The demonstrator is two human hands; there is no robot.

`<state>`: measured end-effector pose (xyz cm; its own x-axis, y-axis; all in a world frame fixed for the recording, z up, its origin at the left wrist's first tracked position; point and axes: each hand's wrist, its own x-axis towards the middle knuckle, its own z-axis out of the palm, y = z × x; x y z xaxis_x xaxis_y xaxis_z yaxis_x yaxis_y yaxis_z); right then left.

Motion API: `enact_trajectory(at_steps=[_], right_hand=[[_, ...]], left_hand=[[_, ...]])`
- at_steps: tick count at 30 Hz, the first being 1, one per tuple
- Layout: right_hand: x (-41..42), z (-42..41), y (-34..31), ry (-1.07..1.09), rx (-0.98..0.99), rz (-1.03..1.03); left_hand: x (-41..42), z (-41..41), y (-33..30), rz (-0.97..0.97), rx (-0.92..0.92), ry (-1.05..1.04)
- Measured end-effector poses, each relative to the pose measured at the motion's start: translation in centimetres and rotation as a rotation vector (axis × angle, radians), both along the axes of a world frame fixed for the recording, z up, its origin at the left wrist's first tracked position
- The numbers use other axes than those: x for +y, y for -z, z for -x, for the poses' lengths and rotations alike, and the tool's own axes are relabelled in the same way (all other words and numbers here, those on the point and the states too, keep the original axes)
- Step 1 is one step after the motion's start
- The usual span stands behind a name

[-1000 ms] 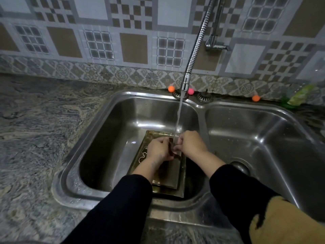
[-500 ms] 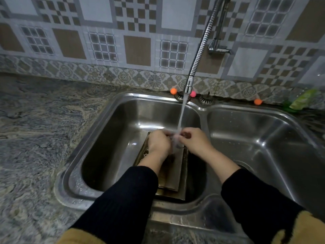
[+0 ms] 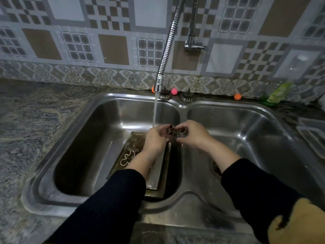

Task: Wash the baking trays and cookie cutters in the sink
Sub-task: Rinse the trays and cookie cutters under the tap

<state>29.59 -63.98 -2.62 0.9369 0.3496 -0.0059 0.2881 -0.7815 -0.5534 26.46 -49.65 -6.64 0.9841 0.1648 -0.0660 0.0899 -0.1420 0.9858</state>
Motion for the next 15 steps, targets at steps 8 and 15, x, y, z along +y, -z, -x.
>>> enact_trajectory(at_steps=[8, 15], right_hand=[[-14.4, -3.2, 5.7, 0.371, 0.277, 0.095], [-22.2, -6.7, 13.4, 0.521, 0.284, 0.257]], left_hand=[[-7.6, -0.7, 1.3, -0.927, 0.132, 0.293], [-9.7, 0.1, 3.1, -1.221, 0.153, 0.181]])
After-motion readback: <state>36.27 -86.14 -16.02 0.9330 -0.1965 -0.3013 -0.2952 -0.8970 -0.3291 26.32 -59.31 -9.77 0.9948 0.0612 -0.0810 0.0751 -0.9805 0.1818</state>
